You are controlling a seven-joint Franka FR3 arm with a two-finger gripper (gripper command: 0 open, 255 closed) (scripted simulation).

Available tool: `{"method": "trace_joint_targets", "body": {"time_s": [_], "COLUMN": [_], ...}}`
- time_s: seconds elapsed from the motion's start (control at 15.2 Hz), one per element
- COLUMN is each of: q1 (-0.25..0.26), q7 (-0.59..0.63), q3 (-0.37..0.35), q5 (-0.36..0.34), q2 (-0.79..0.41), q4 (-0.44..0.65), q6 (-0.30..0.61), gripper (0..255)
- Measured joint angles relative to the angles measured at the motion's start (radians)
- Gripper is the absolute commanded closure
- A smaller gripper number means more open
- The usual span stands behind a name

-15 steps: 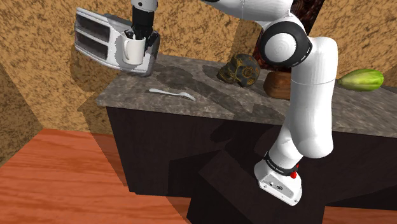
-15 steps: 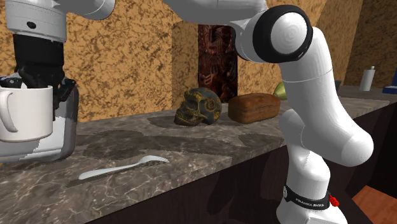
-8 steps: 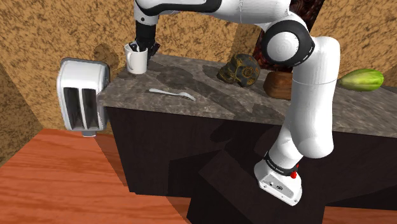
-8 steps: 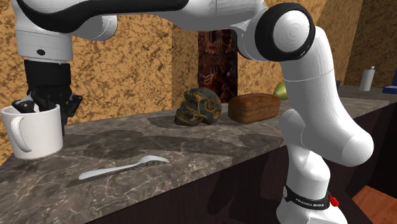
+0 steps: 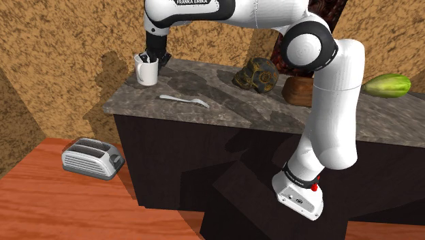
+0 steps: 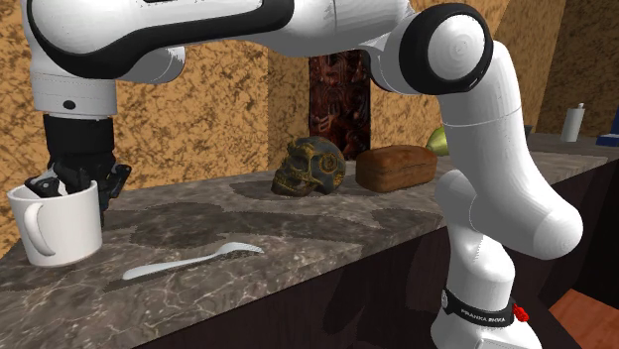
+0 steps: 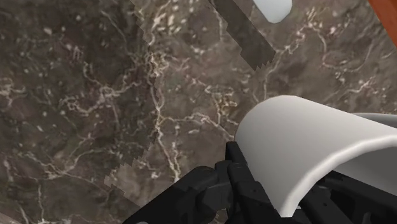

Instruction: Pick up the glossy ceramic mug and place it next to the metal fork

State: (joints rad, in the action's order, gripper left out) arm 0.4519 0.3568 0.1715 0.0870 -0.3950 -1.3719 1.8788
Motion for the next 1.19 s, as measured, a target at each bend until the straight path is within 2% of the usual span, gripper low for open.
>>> {"method": "trace_joint_targets", "body": {"time_s": [0.2, 0.26, 0.66, 0.79, 0.99, 1.19], "q1": [0.0, 0.0, 0.0, 0.002, -0.006, -0.005], "q7": [0.0, 0.0, 0.0, 0.004, 0.002, 0.003], "q3": [0.0, 0.0, 0.0, 0.0, 0.002, 0.002], "q5": [0.0, 0.0, 0.0, -0.003, -0.001, -0.002], "q2": [0.0, 0.0, 0.001, 0.012, 0.003, 0.008], "q4": [-0.001, -0.001, -0.001, 0.018, 0.108, 0.115], "q6": [0.001, 0.001, 0.001, -0.029, -0.109, -0.121], "gripper": [255, 0, 0, 0, 0, 0]}}
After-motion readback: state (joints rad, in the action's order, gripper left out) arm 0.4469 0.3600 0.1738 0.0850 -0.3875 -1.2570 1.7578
